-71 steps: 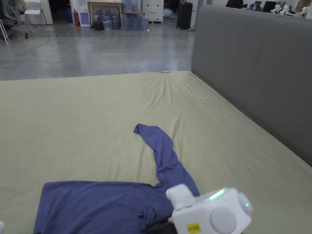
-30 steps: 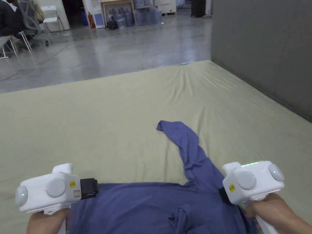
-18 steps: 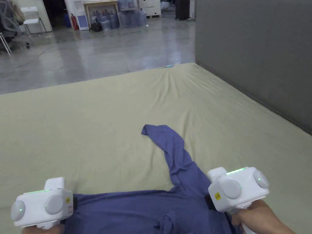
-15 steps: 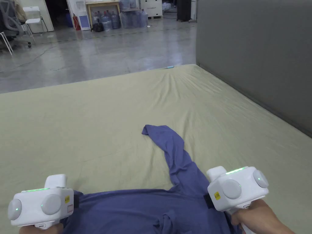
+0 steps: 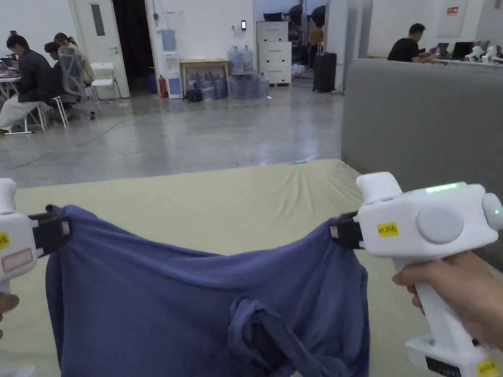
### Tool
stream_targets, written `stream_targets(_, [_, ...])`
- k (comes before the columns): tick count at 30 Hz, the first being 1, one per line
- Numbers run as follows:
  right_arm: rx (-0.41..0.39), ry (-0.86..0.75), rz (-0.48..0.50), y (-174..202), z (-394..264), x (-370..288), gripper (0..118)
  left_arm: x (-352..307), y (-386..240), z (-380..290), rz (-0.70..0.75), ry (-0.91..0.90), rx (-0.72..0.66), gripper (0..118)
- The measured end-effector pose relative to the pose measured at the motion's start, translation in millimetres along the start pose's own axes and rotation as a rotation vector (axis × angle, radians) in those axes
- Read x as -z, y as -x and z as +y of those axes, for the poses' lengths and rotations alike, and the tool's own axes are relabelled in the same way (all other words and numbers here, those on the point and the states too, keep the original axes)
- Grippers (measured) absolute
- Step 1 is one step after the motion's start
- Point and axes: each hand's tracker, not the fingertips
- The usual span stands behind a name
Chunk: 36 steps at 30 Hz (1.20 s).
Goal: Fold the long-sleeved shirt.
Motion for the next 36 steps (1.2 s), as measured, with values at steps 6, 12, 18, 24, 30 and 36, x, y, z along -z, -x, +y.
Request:
stream_targets(6, [0.002,-0.232,-0.079,1,207,1,3,21,-11,159,0.102,-0.211,0.082,0])
stream_targets(12, [0.012,-0.409,-0.207,12,364,-11,3,48,-29,297,0.167,-0.382,0.071,0])
stream_targets(18, [-0.020,-0.434,-0.267,10,379,14,3,88,-33,311,0.191,-0.377,0.055,0])
stream_targets(24, [0.010,-0.309,-0.227,-19,307,114,3,166,-12,229,0.204,-0.214,0.053,0])
stream_targets(30, [0.036,-0.135,-0.195,-34,194,210,3,236,26,120,0.219,-0.062,0.028,0])
stream_targets(36, [0.029,-0.100,-0.174,-36,168,205,3,201,26,77,0.214,-0.008,0.057,0])
